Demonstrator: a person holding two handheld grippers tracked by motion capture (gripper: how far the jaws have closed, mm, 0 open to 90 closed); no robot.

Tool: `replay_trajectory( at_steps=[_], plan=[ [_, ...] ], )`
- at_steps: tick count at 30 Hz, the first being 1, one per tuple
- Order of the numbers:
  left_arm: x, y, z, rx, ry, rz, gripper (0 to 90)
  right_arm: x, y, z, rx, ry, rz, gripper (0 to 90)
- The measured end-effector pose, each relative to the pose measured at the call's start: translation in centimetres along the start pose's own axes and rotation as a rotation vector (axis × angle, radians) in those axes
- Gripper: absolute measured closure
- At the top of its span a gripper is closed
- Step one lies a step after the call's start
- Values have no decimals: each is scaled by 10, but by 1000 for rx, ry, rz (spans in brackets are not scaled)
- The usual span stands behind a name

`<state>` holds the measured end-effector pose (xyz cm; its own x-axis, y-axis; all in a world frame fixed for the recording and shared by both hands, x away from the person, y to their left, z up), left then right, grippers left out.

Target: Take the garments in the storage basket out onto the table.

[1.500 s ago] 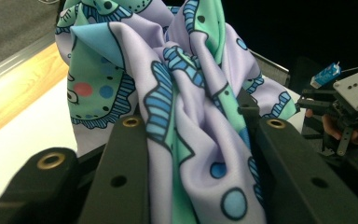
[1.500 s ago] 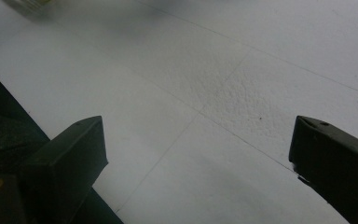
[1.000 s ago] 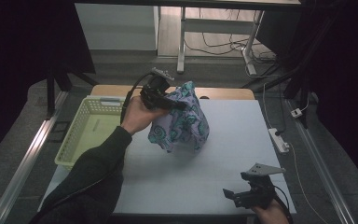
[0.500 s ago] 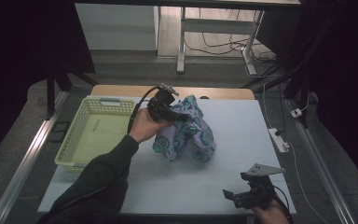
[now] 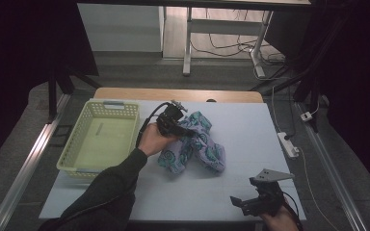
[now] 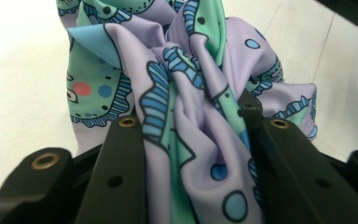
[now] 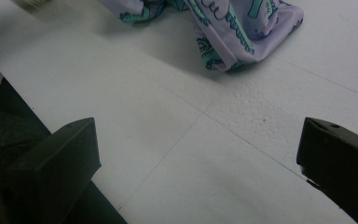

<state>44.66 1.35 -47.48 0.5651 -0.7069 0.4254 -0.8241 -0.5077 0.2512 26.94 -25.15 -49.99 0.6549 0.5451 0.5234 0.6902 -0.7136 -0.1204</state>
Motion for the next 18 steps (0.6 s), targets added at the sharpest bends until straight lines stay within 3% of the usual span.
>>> replay_trajectory(
  at_steps=[9, 12, 14, 18],
  plan=[
    [-10, 0, 37, 15, -67, -28, 638, 0, -1, 0, -3, -3, -6, 0],
    [-15, -1, 51, 40, -91, -16, 614, 0, 0, 0, -5, -3, -4, 0],
    [-19, -2, 58, 31, -99, -15, 605, 0, 0, 0, -6, -4, -5, 0],
    [-25, -5, 69, 29, -92, -17, 497, 0, -1, 0, -7, -8, -3, 0]
  ],
)
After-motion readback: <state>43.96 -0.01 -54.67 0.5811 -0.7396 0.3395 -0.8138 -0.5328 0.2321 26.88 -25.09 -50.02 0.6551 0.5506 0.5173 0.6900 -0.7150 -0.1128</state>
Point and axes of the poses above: each handheld gripper's, and its own axes: z roughly forward along the jaws, x roughly out of its top, y roughly to its right, the point moved 5 cm from there along z, roughly forward along the jaws, and after that the axes turned 14 degrees about -y, right-handed, at the moved point
